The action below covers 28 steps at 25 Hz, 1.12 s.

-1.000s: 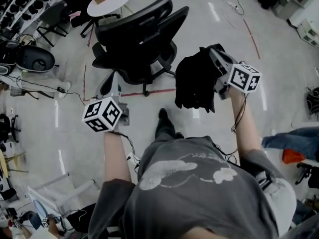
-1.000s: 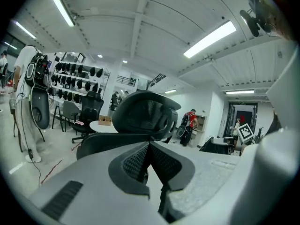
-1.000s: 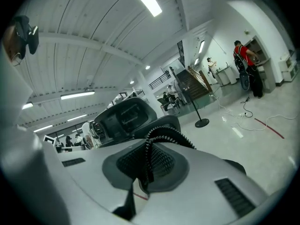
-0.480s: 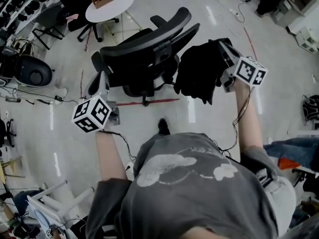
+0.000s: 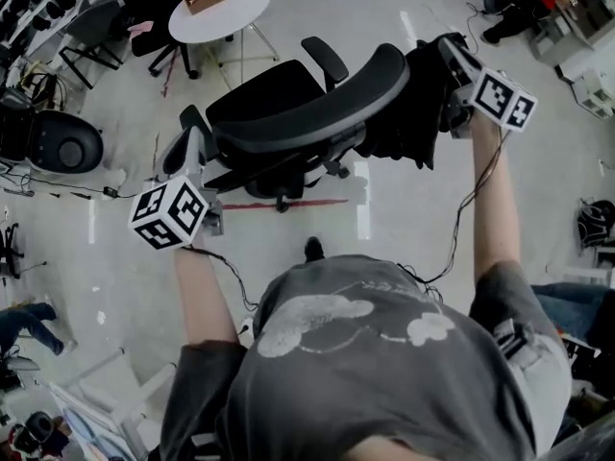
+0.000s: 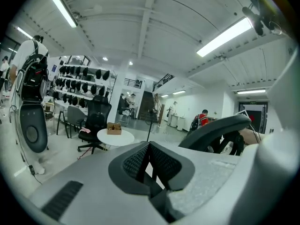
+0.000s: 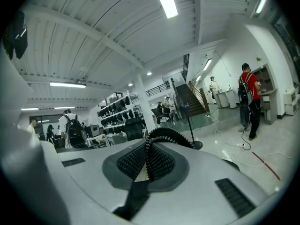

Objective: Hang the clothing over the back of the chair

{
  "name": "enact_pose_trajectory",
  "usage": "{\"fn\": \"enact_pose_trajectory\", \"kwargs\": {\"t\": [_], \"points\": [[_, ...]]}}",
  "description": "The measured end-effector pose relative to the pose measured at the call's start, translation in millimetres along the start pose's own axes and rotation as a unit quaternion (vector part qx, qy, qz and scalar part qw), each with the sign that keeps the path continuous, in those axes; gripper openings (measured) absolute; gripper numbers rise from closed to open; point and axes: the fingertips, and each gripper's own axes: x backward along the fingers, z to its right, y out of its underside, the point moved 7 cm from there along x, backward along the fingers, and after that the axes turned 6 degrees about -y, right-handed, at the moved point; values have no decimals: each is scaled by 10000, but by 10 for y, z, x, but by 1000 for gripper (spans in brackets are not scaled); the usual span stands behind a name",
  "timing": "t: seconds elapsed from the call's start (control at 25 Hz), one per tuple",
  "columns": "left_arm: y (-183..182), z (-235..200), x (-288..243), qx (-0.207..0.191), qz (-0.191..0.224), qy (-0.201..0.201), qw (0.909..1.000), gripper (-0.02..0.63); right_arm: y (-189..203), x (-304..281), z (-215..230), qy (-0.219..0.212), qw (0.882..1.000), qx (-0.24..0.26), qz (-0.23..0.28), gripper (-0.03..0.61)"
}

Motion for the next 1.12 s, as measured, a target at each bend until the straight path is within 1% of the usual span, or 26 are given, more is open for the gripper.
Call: {"fn": "enact_pose_trajectory", "kwargs": {"t": [0.08,0.2,0.28,0.56,0.72,0.92,1.0,1.12], "points": [[-79,-29,-76,-8,33,77,10000,3,-140,-172,-84,-93,9998,180,-8,-2],[-196,-65,-189,-86,95,171,9998,3,-301,-427,-211,-302,9992,269,-5,-2],[-257,-77,-243,-141,137,223,9996,3,-414,-561,-322,-427,9981,437,-12,-2],[-401,-38,-308,-198,296,406,9985,3,-659,-954,-891,-1197,9891,852,1,-2],[-494,-22,-293,-265,411,471,9977,3,-791,-1088,-1247,-1618,9788,1258,-23,-2],[-579,-5,-194,-288,553,485,9969,3,-1008,-1081,-1783,-2364,9597,1506,221,-2],[-589,29,-141,-341,587,501,9964,3,-1051,-1024,-1942,-2562,9534,1559,322,-2],[-567,87,-27,-381,624,468,9962,3,-1021,-894,-2058,-2740,9492,1496,396,-2]]}}
